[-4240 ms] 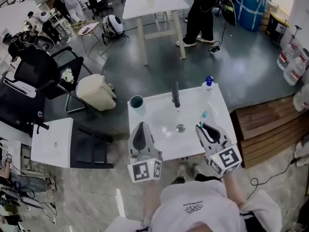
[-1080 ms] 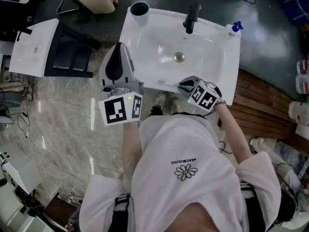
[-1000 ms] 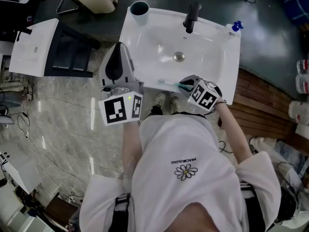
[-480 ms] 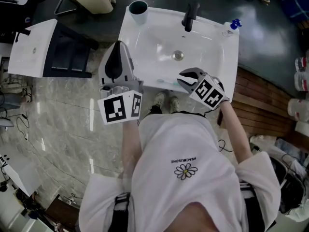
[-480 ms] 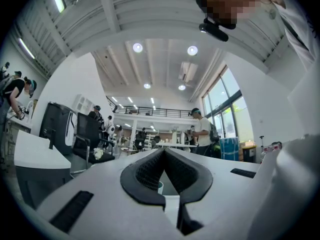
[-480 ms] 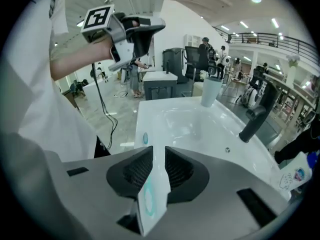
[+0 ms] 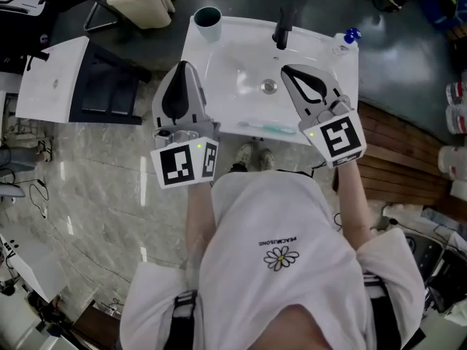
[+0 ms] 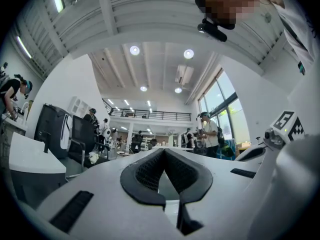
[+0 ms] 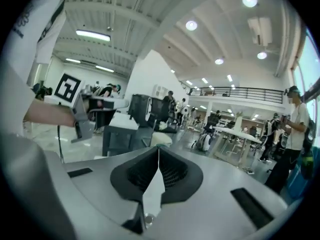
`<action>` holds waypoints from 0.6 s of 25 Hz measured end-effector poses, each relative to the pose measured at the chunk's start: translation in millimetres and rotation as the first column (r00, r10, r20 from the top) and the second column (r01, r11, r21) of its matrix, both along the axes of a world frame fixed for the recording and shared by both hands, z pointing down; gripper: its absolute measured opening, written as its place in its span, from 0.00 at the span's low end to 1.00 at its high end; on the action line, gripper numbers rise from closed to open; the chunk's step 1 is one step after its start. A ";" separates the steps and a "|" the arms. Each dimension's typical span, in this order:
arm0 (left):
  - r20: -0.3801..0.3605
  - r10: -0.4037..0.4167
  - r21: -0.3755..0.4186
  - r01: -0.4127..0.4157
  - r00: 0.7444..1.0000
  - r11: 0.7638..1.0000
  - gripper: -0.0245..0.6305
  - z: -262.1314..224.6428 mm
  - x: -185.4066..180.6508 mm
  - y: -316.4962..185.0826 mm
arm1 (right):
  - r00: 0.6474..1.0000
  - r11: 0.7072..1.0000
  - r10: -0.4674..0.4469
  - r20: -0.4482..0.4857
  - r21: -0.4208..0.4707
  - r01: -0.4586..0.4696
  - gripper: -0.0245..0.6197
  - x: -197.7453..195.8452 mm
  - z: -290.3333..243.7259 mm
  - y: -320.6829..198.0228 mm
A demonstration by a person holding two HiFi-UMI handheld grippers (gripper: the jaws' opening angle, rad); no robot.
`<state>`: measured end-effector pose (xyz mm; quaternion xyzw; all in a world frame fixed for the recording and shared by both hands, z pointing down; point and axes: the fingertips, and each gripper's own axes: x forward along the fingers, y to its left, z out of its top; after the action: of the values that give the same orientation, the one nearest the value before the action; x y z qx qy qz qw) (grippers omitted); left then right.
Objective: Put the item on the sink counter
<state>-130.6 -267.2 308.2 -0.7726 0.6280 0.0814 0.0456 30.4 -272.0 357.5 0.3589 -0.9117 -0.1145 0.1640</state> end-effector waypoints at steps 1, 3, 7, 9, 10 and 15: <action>0.002 0.003 0.004 -0.003 1.000 1.000 0.06 -1.7 0.8 0.6 | 0.998 0.999 0.028 0.055 0.033 -0.030 0.06 3.3 -15.1 -0.7; 0.006 0.010 0.011 -0.010 1.000 1.000 0.06 -5.2 2.1 2.1 | 0.983 0.993 0.102 0.153 0.051 -0.110 0.06 13.8 -36.1 0.2; 0.009 0.030 0.030 -0.030 1.000 0.999 0.06 -13.9 6.5 3.7 | 0.930 0.966 0.232 0.284 0.047 -0.255 0.06 40.0 -55.2 6.1; 0.011 0.041 0.040 -0.041 0.999 0.998 0.06 -17.0 11.3 4.3 | 0.900 0.947 0.286 0.328 0.048 -0.318 0.06 53.4 -56.7 8.7; 0.012 0.048 0.044 -0.048 0.999 0.998 0.06 -17.9 14.5 4.8 | 0.888 0.937 0.311 0.338 0.047 -0.346 0.06 59.9 -54.5 10.1; 0.029 0.096 0.057 -0.098 0.995 0.994 0.06 -22.3 32.1 7.3 | 0.867 0.903 0.396 0.303 0.042 -0.427 0.06 78.6 -37.0 20.6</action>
<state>-98.5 -259.9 285.9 -0.8015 0.5865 0.0916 0.0725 109.0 -251.5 320.5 0.5663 -0.8205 -0.0724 0.0308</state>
